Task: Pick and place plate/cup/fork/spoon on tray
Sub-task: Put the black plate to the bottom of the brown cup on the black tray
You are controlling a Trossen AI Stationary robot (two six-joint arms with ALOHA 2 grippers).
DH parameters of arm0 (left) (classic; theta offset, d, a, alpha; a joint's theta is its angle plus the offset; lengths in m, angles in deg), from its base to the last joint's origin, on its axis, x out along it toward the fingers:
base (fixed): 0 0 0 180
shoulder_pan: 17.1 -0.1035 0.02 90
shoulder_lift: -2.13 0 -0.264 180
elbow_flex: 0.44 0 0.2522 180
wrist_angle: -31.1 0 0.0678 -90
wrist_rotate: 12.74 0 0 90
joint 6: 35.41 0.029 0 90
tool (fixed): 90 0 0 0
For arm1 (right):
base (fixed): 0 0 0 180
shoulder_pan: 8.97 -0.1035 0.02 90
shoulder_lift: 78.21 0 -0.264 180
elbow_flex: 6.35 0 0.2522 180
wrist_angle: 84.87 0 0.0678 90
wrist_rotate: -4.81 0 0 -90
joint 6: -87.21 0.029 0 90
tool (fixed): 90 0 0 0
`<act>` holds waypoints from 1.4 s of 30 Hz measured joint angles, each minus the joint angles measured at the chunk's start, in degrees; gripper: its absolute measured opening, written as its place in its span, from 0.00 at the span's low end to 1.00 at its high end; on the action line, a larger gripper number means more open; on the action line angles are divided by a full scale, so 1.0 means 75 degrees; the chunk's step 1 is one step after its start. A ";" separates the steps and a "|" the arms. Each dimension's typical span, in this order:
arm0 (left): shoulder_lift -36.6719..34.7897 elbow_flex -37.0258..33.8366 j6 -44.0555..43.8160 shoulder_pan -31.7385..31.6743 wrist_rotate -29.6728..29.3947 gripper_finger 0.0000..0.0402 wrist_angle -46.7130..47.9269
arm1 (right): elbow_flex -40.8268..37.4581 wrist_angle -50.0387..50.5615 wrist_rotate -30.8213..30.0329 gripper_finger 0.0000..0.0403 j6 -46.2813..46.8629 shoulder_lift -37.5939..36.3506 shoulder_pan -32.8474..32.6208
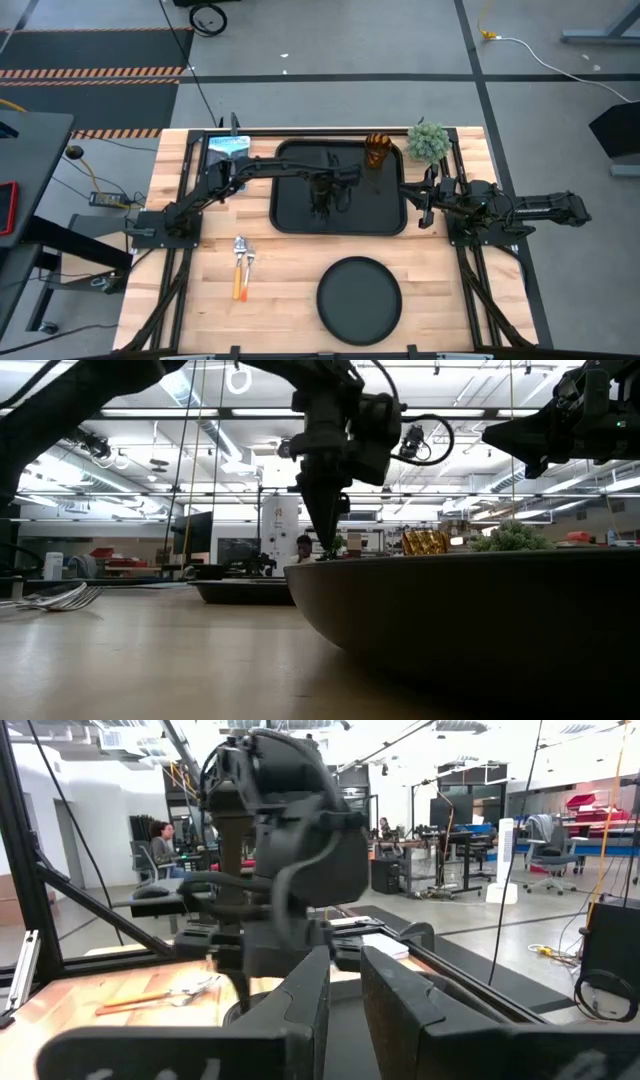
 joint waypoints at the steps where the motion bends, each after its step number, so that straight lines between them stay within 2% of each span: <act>1: 0.0000 -0.0001 0.0022 0.0070 -0.0005 0.43 0.0018 | 0.0000 -0.0003 0.0000 0.17 0.0000 0.0000 0.0000; 9: -0.0003 -0.0003 0.0151 0.0486 -0.0006 0.43 0.0486 | 0.0000 -0.0002 0.0000 0.17 0.0000 0.0000 0.0000; 20: -0.0021 -0.0006 -0.0369 0.1250 -0.0009 0.43 0.1772 | 0.0000 -0.0002 0.0000 0.17 -0.0001 0.0000 0.0001; 25: -0.0222 -0.0006 -0.0529 0.1723 -0.0071 0.43 0.1765 | 0.0000 -0.0002 0.0000 0.17 -0.0001 0.0000 0.0002; 31: -0.0358 -0.0006 -0.1077 0.2160 -0.1074 0.43 0.1607 | 0.0000 -0.0002 0.0000 0.17 -0.0001 0.0000 -0.0001; 38: -0.0510 -0.0006 -0.1880 0.2568 -0.1253 0.43 0.1022 | 0.0000 -0.0002 0.0000 0.17 -0.0001 0.0000 0.0001; 42: -0.0510 -0.0006 -0.2229 0.2936 -0.1705 0.43 0.0851 | 0.0000 -0.0002 0.0000 0.17 0.0002 0.0000 0.0002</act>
